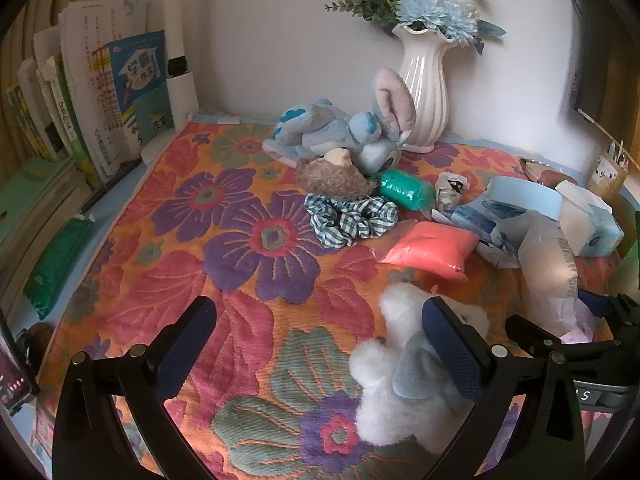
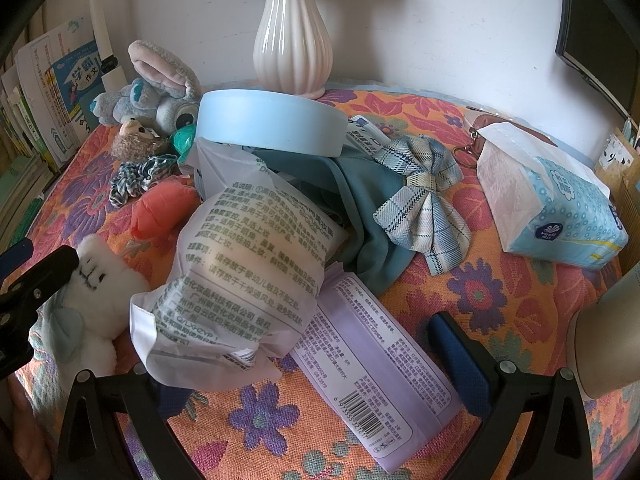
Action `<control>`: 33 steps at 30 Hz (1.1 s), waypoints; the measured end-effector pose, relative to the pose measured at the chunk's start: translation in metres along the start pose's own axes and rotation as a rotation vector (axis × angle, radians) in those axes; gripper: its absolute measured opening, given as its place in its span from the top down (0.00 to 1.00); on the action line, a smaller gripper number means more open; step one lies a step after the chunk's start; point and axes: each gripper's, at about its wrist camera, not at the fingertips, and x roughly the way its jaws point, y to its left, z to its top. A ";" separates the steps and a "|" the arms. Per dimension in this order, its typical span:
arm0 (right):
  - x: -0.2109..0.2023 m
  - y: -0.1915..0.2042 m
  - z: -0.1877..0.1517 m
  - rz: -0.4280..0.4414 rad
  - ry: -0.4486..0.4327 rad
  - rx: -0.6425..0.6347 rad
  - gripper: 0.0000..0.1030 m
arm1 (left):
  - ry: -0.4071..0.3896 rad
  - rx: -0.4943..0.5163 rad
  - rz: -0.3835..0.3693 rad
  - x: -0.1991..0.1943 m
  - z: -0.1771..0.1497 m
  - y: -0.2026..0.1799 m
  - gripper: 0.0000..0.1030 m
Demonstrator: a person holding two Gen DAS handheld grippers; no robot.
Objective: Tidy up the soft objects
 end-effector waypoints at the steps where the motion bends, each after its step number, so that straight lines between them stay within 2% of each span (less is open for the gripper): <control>1: 0.000 0.000 0.000 0.000 0.000 0.000 0.00 | -0.002 0.000 -0.001 -0.001 0.000 0.000 0.01; 4: 0.000 0.000 0.000 0.000 0.000 0.000 0.00 | 0.005 0.003 -0.018 -0.004 0.000 0.000 0.01; 11: 0.000 0.000 0.000 0.000 0.000 0.000 0.00 | 0.057 0.033 -0.152 -0.026 -0.011 -0.005 0.01; 17: 0.001 0.000 0.001 -0.009 0.005 0.009 0.00 | 0.083 0.100 -0.159 -0.029 -0.012 -0.022 0.01; 18: 0.001 -0.001 0.001 -0.002 0.013 0.002 0.00 | 0.086 0.112 -0.158 -0.030 -0.011 -0.024 0.01; 20: -0.001 -0.003 0.004 0.039 0.090 -0.044 0.00 | 0.084 0.129 -0.159 -0.033 -0.011 -0.026 0.01; 23: -0.012 -0.011 -0.007 0.084 0.133 -0.069 0.00 | 0.087 0.145 -0.166 -0.036 -0.010 -0.024 0.01; 25: -0.029 -0.023 -0.019 0.131 0.107 -0.031 0.00 | 0.086 0.149 -0.180 -0.039 -0.010 -0.022 0.01; 28: -0.062 -0.040 -0.027 0.244 -0.002 0.044 0.00 | 0.100 0.151 -0.220 -0.039 -0.009 -0.022 0.01; 30: -0.079 -0.044 -0.020 0.239 -0.061 0.047 0.00 | 0.105 0.156 -0.244 -0.038 -0.009 -0.025 0.01; 33: -0.084 -0.038 -0.005 0.198 -0.077 0.031 0.00 | 0.103 0.172 -0.247 -0.039 -0.010 -0.030 0.05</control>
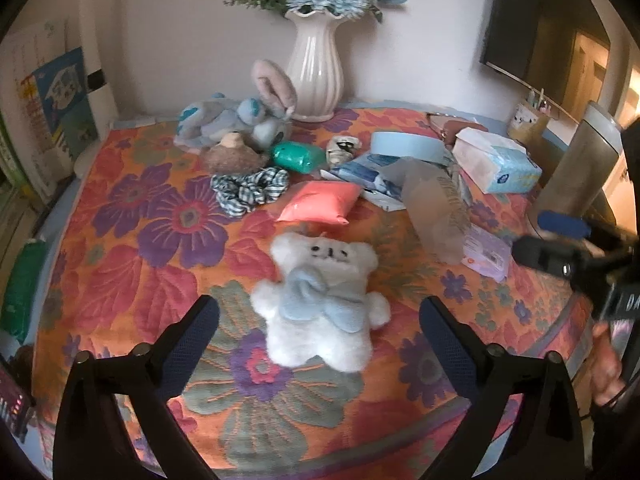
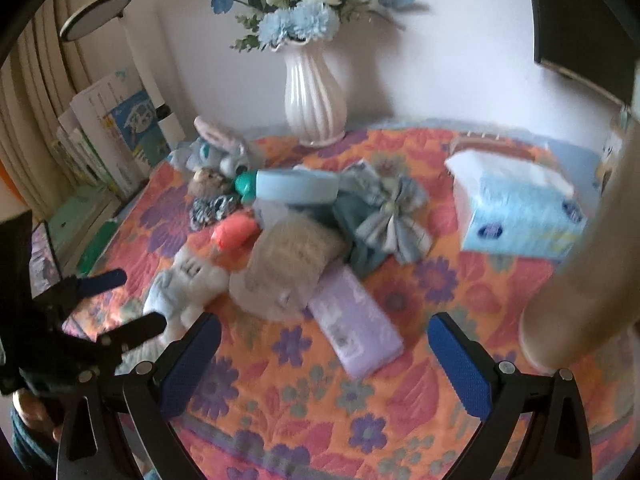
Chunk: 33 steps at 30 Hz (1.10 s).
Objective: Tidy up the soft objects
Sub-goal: 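Grasp the white plush bear with the left tool while the right tool grasps the lilac box, then carry the bear and lilac box to the glass table and release them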
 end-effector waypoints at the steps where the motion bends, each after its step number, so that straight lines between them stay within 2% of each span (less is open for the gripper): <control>1: 0.001 0.001 0.003 0.005 -0.003 0.000 0.00 | 0.003 0.002 -0.005 0.000 0.000 -0.001 0.05; 6: 0.017 0.005 -0.001 -0.060 0.053 -0.088 0.04 | 0.019 0.017 -0.018 0.007 0.000 -0.002 0.05; 7: 0.020 0.007 -0.003 -0.068 0.061 -0.096 0.06 | 0.027 0.013 -0.026 0.010 0.000 -0.001 0.09; 9: 0.027 0.004 -0.006 -0.067 0.081 -0.095 0.08 | 0.045 0.002 -0.031 0.016 0.000 0.001 0.13; 16: 0.040 -0.003 -0.010 -0.086 0.109 -0.116 0.13 | 0.084 -0.011 -0.017 0.031 -0.004 0.000 0.14; 18: 0.043 -0.005 -0.010 -0.083 0.110 -0.109 0.15 | 0.091 -0.014 -0.016 0.035 -0.004 0.000 0.22; 20: 0.046 -0.004 -0.009 -0.084 0.115 -0.118 0.22 | 0.101 -0.017 -0.015 0.038 -0.005 0.000 0.28; 21: 0.049 -0.003 -0.008 -0.083 0.119 -0.123 0.25 | 0.102 -0.016 -0.017 0.039 -0.005 -0.001 0.35; 23: 0.053 -0.002 -0.008 -0.076 0.128 -0.127 0.41 | 0.092 -0.002 -0.009 0.038 -0.006 -0.003 0.44; 24: 0.054 -0.002 -0.009 -0.079 0.131 -0.128 0.44 | 0.086 0.006 -0.008 0.036 -0.006 -0.005 0.49; 26: 0.055 -0.002 -0.012 -0.074 0.134 -0.132 0.57 | 0.068 0.019 0.000 0.031 -0.005 -0.008 0.53; 33: 0.036 -0.004 -0.020 -0.053 0.105 -0.120 0.60 | 0.013 0.028 -0.009 0.009 -0.001 -0.018 0.55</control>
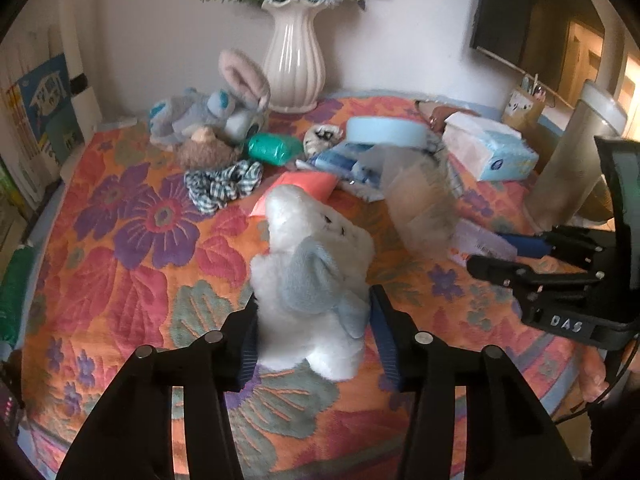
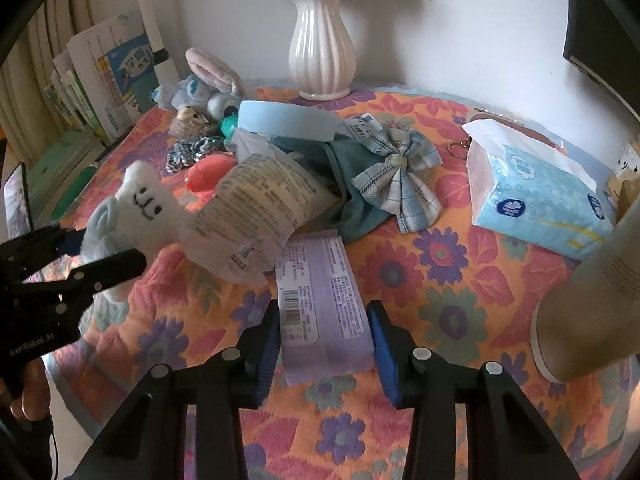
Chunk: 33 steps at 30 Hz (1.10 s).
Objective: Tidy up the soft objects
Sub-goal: 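Carry the bear and lilac box to the glass table and release them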
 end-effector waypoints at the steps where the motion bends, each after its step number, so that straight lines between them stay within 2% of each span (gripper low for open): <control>1: -0.002 0.000 -0.002 -0.005 -0.002 0.002 0.60 | -0.006 0.003 -0.009 -0.004 0.000 -0.002 0.55; 7: -0.011 -0.008 -0.017 -0.001 0.021 0.019 0.61 | -0.022 0.034 -0.048 -0.014 0.001 -0.021 0.55; 10: 0.001 -0.009 -0.015 -0.018 0.048 0.029 0.55 | -0.015 0.038 -0.048 -0.013 0.001 -0.027 0.55; 12: 0.002 -0.004 -0.013 -0.021 0.037 0.002 0.60 | -0.020 0.038 -0.057 -0.017 0.001 -0.029 0.55; 17: -0.023 -0.006 -0.025 0.014 0.041 0.003 0.62 | -0.074 0.095 -0.160 -0.039 0.007 -0.053 0.55; 21: -0.064 -0.038 -0.039 -0.001 0.030 0.081 0.62 | -0.097 0.172 -0.230 -0.048 0.018 -0.094 0.55; 24: -0.097 -0.081 -0.054 -0.047 0.009 0.188 0.62 | -0.098 0.217 -0.326 -0.046 0.027 -0.130 0.55; 28: -0.129 -0.127 -0.074 -0.116 0.002 0.297 0.62 | -0.059 0.305 -0.468 -0.038 0.034 -0.186 0.55; 33: -0.164 -0.176 -0.093 -0.215 -0.041 0.409 0.62 | -0.036 0.428 -0.541 -0.027 0.040 -0.252 0.55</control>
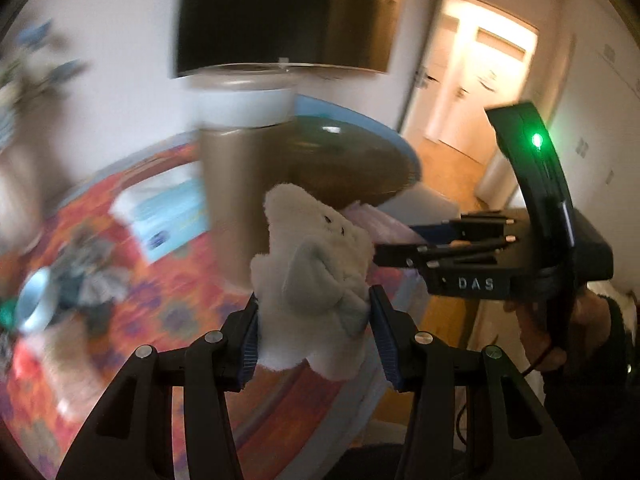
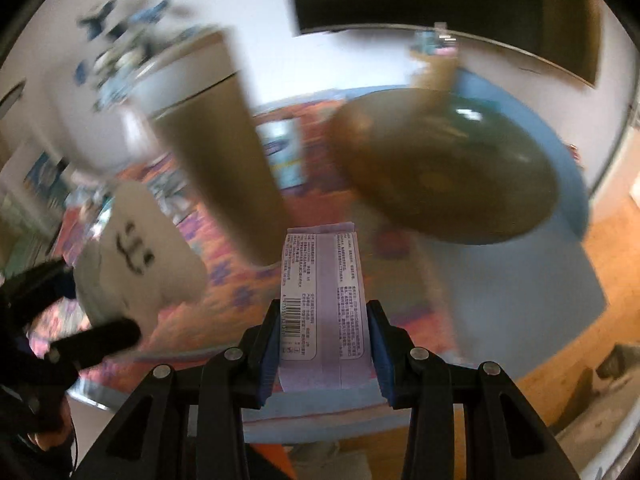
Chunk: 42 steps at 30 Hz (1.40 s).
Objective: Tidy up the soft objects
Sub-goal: 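Carry the bear and lilac box to the glass table and release them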
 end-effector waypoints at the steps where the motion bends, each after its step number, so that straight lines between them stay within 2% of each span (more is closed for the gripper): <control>1: -0.004 -0.008 0.001 -0.012 -0.012 0.015 0.62 | -0.001 0.018 -0.007 0.008 0.006 -0.007 0.55; 6: -0.016 -0.040 0.019 -0.038 -0.087 0.079 0.62 | -0.021 0.059 -0.003 0.039 0.042 -0.029 0.55; 9: -0.016 -0.063 0.041 -0.045 -0.127 0.131 0.62 | -0.048 0.035 0.068 0.058 0.066 -0.034 0.55; 12: -0.011 -0.084 0.060 -0.055 -0.147 0.187 0.62 | -0.051 -0.022 0.091 0.078 0.089 -0.036 0.55; 15: -0.003 -0.105 0.077 -0.052 -0.155 0.243 0.62 | -0.057 -0.011 0.141 0.095 0.101 -0.047 0.55; 18: 0.009 -0.121 0.092 -0.084 -0.136 0.276 0.61 | -0.068 0.020 0.182 0.107 0.109 -0.056 0.53; 19: 0.013 -0.127 0.096 -0.087 -0.131 0.292 0.59 | -0.079 0.037 0.213 0.111 0.110 -0.060 0.47; 20: 0.014 -0.133 0.098 -0.077 -0.132 0.304 0.52 | -0.087 0.051 0.233 0.118 0.111 -0.062 0.44; 21: 0.016 -0.140 0.101 -0.068 -0.132 0.321 0.47 | -0.088 0.063 0.241 0.122 0.111 -0.063 0.37; 22: 0.016 -0.145 0.102 -0.068 -0.141 0.339 0.44 | -0.095 0.067 0.270 0.128 0.112 -0.065 0.27; 23: 0.013 -0.148 0.102 -0.070 -0.149 0.348 0.44 | -0.104 0.066 0.276 0.129 0.113 -0.065 0.25; 30: -0.006 -0.152 0.089 -0.055 -0.180 0.355 0.44 | -0.134 0.134 0.176 0.115 0.100 -0.086 0.24; 33: -0.015 -0.146 0.079 -0.035 -0.187 0.353 0.43 | -0.152 0.151 0.122 0.096 0.087 -0.092 0.24; 35: -0.022 -0.138 0.071 -0.015 -0.190 0.349 0.43 | -0.156 0.163 0.114 0.081 0.075 -0.092 0.24; 38: -0.029 -0.121 0.058 0.000 -0.179 0.324 0.43 | -0.132 0.144 0.112 0.060 0.059 -0.082 0.24; 42: -0.036 -0.088 0.042 0.037 -0.175 0.251 0.43 | -0.102 0.063 0.117 0.028 0.037 -0.053 0.24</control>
